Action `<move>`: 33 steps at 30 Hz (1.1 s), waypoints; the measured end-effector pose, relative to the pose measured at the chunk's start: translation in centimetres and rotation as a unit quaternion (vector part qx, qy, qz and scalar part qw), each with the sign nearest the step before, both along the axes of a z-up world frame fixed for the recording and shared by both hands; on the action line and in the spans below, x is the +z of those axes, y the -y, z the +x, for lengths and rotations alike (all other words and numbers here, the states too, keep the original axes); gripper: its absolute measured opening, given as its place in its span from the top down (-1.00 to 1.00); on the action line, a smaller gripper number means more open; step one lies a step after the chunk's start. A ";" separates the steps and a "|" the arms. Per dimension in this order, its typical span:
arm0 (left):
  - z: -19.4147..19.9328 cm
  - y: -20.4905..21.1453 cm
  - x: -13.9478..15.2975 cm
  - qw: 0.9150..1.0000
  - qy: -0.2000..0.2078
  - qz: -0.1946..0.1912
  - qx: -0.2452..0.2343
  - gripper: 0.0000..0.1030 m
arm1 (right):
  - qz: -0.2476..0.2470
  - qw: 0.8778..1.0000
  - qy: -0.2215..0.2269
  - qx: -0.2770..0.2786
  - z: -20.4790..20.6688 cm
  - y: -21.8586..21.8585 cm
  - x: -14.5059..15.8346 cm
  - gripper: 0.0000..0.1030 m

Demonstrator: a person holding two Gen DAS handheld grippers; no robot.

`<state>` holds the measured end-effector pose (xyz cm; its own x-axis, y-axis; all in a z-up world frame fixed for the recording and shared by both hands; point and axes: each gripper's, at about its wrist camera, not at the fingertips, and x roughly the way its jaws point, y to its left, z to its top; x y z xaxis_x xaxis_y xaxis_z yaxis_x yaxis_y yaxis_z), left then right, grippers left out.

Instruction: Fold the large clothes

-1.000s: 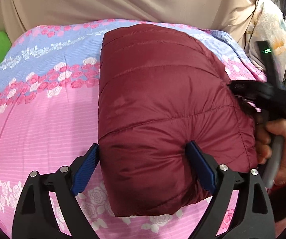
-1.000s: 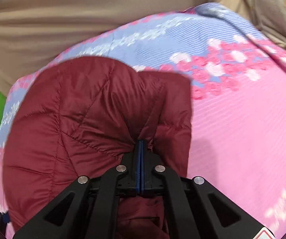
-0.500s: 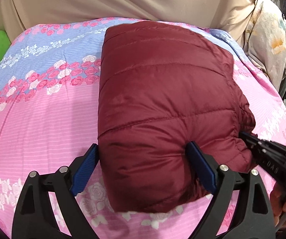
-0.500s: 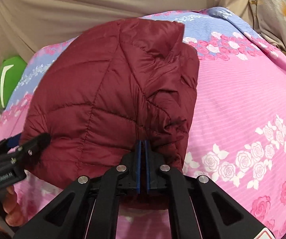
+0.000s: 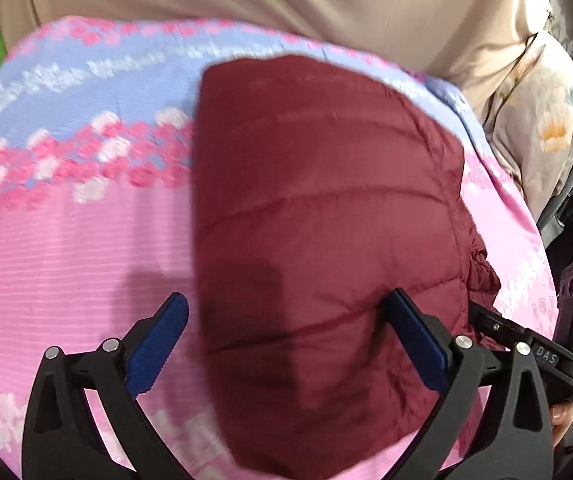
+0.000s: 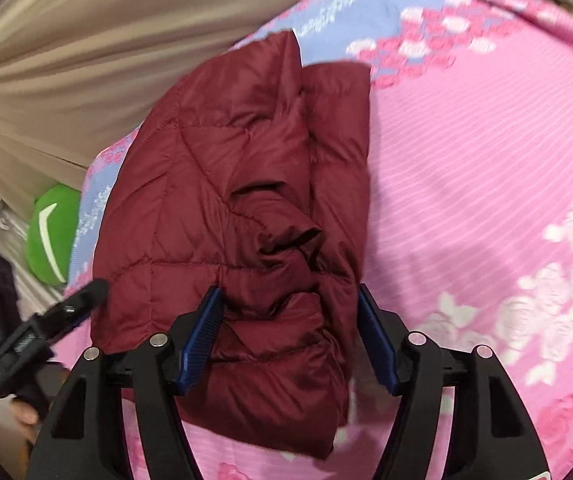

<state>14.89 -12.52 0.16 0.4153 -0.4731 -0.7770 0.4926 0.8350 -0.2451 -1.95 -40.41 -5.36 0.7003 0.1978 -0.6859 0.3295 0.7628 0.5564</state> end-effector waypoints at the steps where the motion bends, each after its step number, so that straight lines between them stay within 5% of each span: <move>1: 0.2 0.6 -0.4 1.000 -0.003 0.003 -0.001 -0.91 | 0.009 1.000 -0.002 0.001 0.3 0.0 -0.2 -0.33; 13: 0.7 2.0 -1.1 0.999 0.033 0.019 0.005 -0.91 | -0.002 1.000 0.007 0.027 3.1 0.0 -0.9 -0.56; 18: 0.6 2.2 -1.2 0.999 0.032 0.015 -0.003 -0.91 | -0.009 0.999 0.010 0.034 3.7 -0.6 -0.9 -0.46; 20: 0.7 2.1 -0.9 0.999 0.029 0.009 -0.011 -0.78 | 0.027 0.998 0.017 0.051 4.2 -0.6 -1.1 0.17; 23: 0.5 1.6 0.5 0.999 0.035 -0.005 -0.025 -0.13 | 0.046 0.997 0.028 0.053 4.3 -0.6 -0.6 0.58; 25: 0.5 0.9 2.2 0.998 0.046 -0.025 -0.039 0.30 | 0.019 0.998 0.039 0.055 4.3 -1.3 1.1 0.65; 33: 1.2 -3.6 11.5 0.983 0.157 -0.081 -0.042 0.49 | -0.084 0.973 0.199 0.084 5.3 -6.6 12.8 0.70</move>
